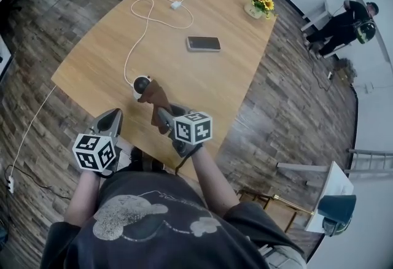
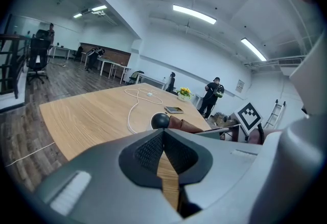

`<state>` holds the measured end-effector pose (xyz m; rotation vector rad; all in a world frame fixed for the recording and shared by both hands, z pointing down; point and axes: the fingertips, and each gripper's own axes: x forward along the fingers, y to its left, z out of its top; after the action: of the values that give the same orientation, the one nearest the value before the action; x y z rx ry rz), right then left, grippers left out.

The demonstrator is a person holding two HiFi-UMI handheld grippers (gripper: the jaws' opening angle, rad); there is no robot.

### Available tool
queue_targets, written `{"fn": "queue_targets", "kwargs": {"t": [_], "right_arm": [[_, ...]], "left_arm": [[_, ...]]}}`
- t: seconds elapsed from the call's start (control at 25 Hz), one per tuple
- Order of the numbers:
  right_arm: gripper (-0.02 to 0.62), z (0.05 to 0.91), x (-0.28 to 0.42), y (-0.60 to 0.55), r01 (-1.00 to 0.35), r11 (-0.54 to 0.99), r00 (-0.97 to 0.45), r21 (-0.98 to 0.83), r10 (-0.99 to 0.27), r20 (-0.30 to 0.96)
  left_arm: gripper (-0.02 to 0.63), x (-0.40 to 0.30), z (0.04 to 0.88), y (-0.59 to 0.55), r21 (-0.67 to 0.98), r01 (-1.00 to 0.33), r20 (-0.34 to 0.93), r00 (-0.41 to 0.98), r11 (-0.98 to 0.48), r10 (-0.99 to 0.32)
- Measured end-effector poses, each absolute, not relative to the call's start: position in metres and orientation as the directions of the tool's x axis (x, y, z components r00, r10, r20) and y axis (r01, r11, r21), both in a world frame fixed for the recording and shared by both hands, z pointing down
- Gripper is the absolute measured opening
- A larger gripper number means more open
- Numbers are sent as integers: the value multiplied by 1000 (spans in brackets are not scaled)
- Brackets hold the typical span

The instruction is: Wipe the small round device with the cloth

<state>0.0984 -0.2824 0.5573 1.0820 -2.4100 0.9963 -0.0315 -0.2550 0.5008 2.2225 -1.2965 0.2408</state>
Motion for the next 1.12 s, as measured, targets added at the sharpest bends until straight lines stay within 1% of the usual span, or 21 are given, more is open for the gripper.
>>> {"fn": "queue_targets", "kwargs": {"t": [0.2,0.48,0.68,0.8,0.96,1.12], "right_arm": [[75,582,98,-281,-757,407,-653,-511,-504,565],[75,617,104,-268,-783,359,-623,-508,-454,637],[75,604,115,-267,-793,373,-609,-481,-484,628],[75,585,128,-274,-803,379,-595,-460,-537,598],[75,546,142,-292,-796,372,-596,-477,-623,507],[75,510,143,-319,-780,408,-609,-475,-670,424]], "left_arm": [[18,-34,502,-252,360,-852,418,512,-381,-750],[18,-30,501,-254,362,-848,416,518,-386,-748],[18,-25,500,-257,367,-844,410,524,-391,-747],[18,-23,500,-258,369,-842,410,528,-394,-743],[18,-23,500,-262,368,-838,410,535,-403,-739],[18,-19,497,-271,367,-832,402,545,-416,-735]]}}
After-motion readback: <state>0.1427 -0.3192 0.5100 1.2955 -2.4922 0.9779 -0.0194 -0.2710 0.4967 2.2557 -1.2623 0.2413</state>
